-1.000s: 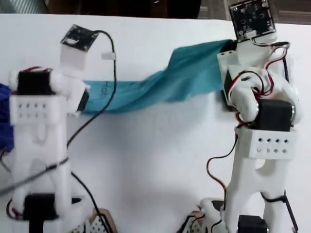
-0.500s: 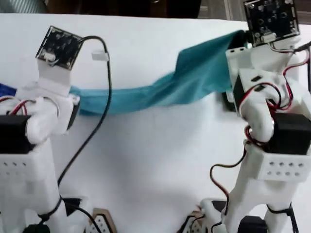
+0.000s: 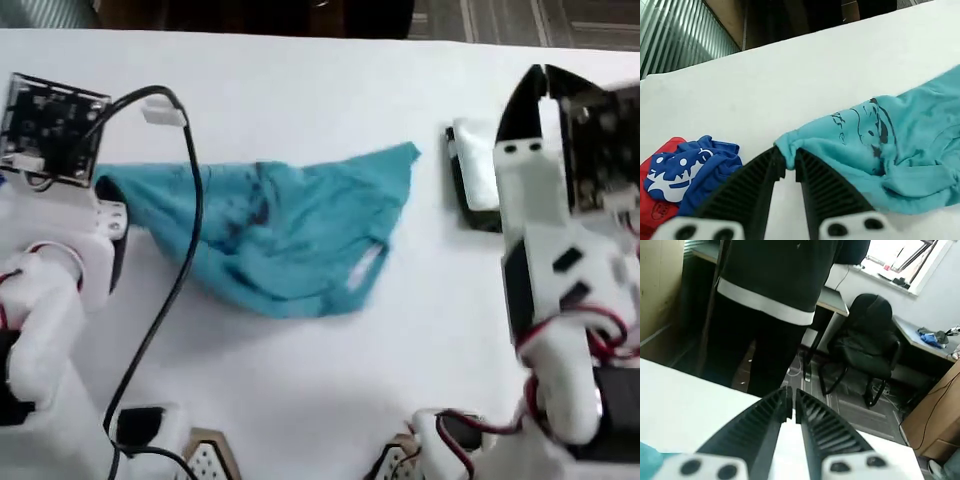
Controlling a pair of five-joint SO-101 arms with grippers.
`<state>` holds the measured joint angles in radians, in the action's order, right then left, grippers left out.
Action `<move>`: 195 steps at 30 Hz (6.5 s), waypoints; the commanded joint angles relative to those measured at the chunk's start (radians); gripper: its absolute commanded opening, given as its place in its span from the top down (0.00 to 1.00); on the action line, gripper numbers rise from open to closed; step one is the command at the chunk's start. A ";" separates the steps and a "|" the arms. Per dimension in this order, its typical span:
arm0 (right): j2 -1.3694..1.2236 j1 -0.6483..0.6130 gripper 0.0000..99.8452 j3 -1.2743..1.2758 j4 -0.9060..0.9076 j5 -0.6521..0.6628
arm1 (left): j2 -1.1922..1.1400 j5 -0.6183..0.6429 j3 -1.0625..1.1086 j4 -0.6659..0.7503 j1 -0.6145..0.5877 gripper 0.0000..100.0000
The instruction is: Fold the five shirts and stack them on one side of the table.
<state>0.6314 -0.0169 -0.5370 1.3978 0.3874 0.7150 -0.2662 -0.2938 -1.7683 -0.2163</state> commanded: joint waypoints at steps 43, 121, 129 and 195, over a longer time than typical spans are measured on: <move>-0.766 -0.619 0.83 0.806 -0.314 -0.091 | 0.005 -0.112 0.714 0.376 -0.252 0.97; -0.832 -0.619 0.98 0.637 -0.163 -0.091 | 0.006 -0.110 0.708 0.381 -0.252 0.97; -0.622 -0.476 0.98 0.526 -0.093 -0.081 | 0.006 -0.110 0.713 0.377 -0.247 0.97; 0.400 -0.082 0.98 0.118 -0.002 0.052 | 0.322 -0.003 -0.016 -0.012 -0.126 0.97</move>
<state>1.0226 -0.1074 -0.3575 1.3717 0.4381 1.0265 -0.2800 -0.2908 -1.7699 -0.3345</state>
